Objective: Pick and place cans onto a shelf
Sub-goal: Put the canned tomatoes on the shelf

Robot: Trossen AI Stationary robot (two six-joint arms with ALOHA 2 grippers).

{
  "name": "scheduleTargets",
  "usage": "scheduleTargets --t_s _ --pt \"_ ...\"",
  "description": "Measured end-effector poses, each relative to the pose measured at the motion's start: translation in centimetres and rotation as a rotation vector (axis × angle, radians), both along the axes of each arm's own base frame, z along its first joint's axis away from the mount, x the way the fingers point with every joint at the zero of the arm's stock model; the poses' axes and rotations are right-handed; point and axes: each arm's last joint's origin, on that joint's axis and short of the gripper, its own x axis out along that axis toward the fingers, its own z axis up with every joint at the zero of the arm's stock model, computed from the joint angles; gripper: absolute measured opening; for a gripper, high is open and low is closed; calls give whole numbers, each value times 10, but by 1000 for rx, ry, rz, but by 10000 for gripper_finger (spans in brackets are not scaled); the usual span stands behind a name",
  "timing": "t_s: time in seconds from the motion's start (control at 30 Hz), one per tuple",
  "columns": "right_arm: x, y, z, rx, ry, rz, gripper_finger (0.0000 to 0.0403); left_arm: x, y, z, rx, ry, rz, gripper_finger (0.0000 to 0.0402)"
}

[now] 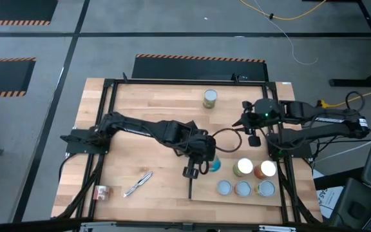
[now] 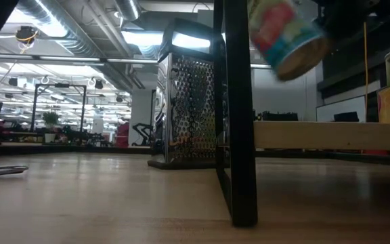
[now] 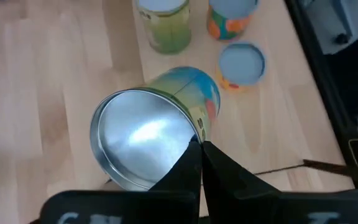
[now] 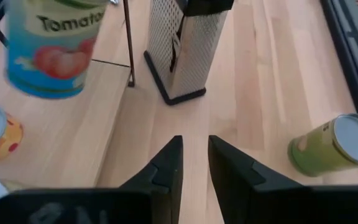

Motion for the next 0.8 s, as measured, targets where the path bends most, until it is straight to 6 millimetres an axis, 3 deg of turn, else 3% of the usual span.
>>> scheduleTargets --t_s 0.47,0.8 --pt "2 0 -5 9 -8 0 81 9 -6 -19 10 41 -8 0" --pt "10 6 -3 169 -63 148 81 7 -7 -18 26 47 -3 0"
